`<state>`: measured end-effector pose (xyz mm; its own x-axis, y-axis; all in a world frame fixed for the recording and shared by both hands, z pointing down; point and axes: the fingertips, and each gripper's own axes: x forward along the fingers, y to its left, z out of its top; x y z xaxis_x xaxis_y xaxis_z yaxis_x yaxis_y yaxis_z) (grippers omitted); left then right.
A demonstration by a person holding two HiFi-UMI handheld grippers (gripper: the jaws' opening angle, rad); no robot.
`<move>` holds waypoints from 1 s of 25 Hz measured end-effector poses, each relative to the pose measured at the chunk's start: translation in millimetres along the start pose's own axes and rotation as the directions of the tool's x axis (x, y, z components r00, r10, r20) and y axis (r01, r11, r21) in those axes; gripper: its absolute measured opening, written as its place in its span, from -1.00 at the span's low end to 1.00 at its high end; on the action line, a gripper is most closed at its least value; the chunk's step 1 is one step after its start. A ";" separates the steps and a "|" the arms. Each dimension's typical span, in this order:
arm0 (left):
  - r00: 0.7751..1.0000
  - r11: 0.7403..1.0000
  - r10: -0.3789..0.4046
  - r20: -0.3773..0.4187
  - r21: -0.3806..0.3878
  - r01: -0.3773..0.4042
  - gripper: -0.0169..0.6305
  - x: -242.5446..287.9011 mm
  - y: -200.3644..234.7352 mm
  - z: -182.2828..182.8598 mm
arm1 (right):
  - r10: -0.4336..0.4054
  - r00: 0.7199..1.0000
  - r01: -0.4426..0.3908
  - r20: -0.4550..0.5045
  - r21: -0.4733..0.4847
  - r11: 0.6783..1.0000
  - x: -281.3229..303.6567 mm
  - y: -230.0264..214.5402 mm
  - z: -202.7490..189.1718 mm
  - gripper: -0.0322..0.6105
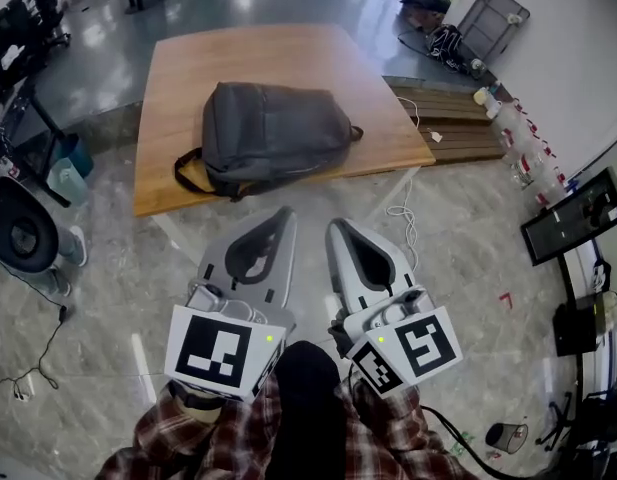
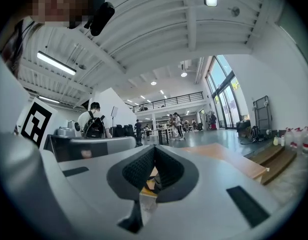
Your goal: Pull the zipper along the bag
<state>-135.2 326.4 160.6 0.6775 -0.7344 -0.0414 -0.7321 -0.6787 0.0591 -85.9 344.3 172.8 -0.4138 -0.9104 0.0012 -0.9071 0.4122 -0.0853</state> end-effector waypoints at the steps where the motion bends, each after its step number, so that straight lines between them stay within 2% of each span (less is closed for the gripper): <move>1: 1.000 1.000 -0.004 -0.009 0.001 0.004 -0.92 7.2 5.2 -4.1 | -0.004 1.000 0.004 -0.008 0.006 1.000 6.9 -4.7 -4.3 -0.87; 5: 0.999 1.000 -0.012 -0.041 -0.014 0.012 -0.91 40.5 26.7 -19.5 | -0.021 0.999 0.022 -0.037 0.033 0.999 37.3 -30.4 -19.3 -0.87; 10: 0.998 1.000 0.005 -0.069 -0.026 -0.007 -0.92 109.3 59.8 -28.5 | -0.021 0.998 0.023 -0.055 0.053 0.998 92.5 -86.3 -20.3 -0.87; 20: 0.993 0.994 0.100 -0.068 -0.029 -0.102 -0.92 284.4 119.6 -26.4 | 0.072 0.994 -0.067 -0.080 0.062 0.996 214.5 -227.3 -2.6 -0.87; 25: 0.984 0.986 0.157 -0.081 -0.045 -0.161 -0.92 341.9 139.2 -29.0 | 0.131 0.986 -0.126 -0.108 0.052 0.991 258.4 -275.3 6.5 -0.87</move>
<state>-3.4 -18.9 183.6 0.5580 -0.8283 0.0493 -0.8273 -0.5508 0.1102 57.4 -4.6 190.2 -0.5347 -0.8394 0.0975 -0.8426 0.5209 -0.1364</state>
